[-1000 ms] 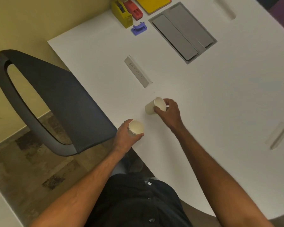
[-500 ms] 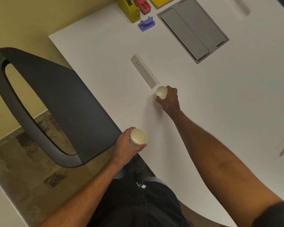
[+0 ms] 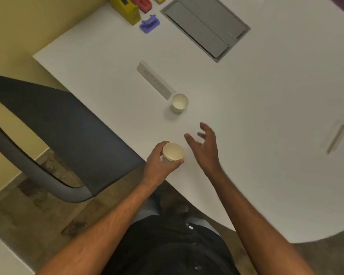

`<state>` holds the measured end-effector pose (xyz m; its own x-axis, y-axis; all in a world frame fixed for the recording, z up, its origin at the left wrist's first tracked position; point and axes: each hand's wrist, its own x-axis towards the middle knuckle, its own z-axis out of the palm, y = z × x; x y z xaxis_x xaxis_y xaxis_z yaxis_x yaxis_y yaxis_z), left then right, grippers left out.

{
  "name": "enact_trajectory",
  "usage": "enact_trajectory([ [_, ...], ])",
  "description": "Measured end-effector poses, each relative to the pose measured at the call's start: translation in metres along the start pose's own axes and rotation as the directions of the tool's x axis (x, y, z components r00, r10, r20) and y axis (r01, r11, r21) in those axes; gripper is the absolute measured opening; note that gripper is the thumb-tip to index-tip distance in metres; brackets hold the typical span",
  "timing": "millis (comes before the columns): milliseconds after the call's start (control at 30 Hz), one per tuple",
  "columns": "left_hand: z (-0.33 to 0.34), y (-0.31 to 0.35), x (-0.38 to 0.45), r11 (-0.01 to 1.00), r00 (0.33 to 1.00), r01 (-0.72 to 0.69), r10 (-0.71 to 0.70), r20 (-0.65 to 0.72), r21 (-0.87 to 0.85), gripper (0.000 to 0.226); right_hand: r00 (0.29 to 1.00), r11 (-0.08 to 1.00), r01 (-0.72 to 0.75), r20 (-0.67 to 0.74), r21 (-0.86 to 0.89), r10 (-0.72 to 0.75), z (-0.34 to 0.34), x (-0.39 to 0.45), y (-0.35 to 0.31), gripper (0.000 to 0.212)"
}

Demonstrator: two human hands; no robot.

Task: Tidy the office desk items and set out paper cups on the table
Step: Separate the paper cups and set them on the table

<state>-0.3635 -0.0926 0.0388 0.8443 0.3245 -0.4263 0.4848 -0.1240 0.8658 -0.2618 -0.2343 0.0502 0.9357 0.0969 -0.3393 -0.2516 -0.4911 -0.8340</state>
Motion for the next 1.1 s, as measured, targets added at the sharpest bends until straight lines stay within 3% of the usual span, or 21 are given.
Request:
enact_trajectory([
  [133, 0.037, 0.016, -0.023, 0.995, 0.986, -0.081, 0.072, 0.148, 0.061, 0.074, 0.994, 0.989, -0.097, 0.063, 0.114, 0.091, -0.043, -0.079, 0.022, 0.073],
  [267, 0.088, 0.023, -0.063, 0.964, 0.934, -0.213, 0.154, 0.321, 0.157, 0.077, 0.993, 0.978, -0.121, 0.012, 0.17, 0.121, -0.089, -0.142, 0.057, 0.077],
  [333, 0.118, 0.03, -0.091, 0.935, 0.885, -0.311, 0.219, 0.41, 0.172, 0.076, 0.992, 0.981, -0.108, -0.048, 0.161, 0.117, -0.115, -0.171, 0.08, 0.078],
  [433, 0.166, 0.04, -0.137, 0.867, 0.782, -0.465, 0.31, 0.54, 0.177, 0.055, 0.98, 0.977, -0.121, -0.138, 0.173, 0.146, -0.158, -0.213, 0.119, 0.073],
  [600, 0.251, 0.038, -0.205, 0.784, 0.634, -0.597, 0.332, 0.698, 0.169, 0.053, 0.941, 0.975, -0.136, -0.285, 0.178, 0.183, -0.228, -0.284, 0.186, 0.074],
  [867, 0.379, 0.045, -0.294, 0.703, 0.381, -0.71, 0.344, 0.858, 0.034, 0.047, 0.798, 0.935, -0.177, -0.511, 0.308, 0.32, -0.33, -0.374, 0.26, 0.069],
  [1100, 0.469, 0.055, -0.332, 0.691, 0.294, -0.722, 0.253, 0.922, 0.041, 0.069, 0.656, 0.865, -0.076, -0.629, 0.496, 0.418, -0.409, -0.421, 0.31, 0.058],
])
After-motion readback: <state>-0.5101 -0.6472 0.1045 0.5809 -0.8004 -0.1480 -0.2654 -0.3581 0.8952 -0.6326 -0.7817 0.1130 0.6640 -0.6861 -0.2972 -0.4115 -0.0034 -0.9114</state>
